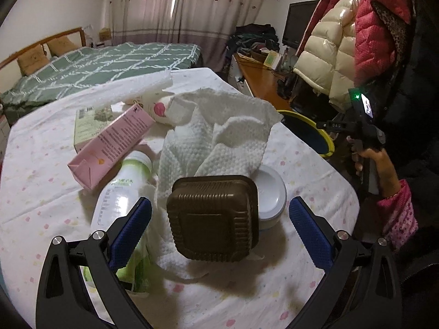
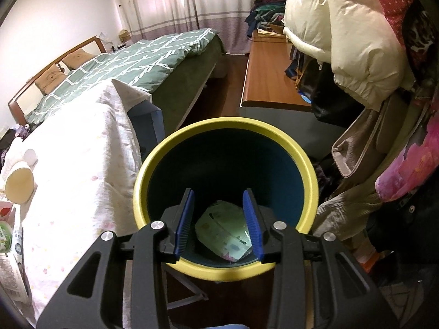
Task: Collect trash
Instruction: 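Grasp the brown square lid with the left gripper and lift it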
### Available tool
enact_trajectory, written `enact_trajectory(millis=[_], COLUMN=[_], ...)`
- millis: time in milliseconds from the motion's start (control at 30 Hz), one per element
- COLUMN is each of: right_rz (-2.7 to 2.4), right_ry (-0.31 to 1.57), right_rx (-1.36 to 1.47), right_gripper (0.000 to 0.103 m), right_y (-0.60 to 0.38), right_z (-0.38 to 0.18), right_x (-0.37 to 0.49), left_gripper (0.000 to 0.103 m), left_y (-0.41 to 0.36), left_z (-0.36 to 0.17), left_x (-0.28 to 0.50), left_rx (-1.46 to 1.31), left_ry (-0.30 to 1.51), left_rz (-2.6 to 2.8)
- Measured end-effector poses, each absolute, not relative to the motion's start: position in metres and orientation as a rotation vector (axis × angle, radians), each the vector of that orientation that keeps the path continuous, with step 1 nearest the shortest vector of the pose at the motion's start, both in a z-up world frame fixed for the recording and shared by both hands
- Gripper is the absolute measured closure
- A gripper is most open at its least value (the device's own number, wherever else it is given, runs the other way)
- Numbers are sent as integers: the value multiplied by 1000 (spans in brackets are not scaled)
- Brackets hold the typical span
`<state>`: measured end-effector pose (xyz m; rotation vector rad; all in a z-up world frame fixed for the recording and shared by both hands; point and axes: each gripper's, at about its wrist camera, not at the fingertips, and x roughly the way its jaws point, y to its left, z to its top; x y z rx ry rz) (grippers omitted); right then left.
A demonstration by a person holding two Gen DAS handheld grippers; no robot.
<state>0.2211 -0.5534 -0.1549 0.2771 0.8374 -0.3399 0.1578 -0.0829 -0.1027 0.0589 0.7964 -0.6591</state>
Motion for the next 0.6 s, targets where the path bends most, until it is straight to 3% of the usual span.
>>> enact_trajectory(millis=[400,600], right_rz=[-333,-329], right_ry=[841,842], right_rx=[268,275], right_gripper=[67,67], right_y=[-542,-541], right_z=[-154,-154], right_x=[220,218], left_gripper=[22,42], left_y=[-82,-77], left_z=[-111,-110], left_x=[161,164], left_rx=[28,0], left_ry=[824,827], left_rz=[-713,-718])
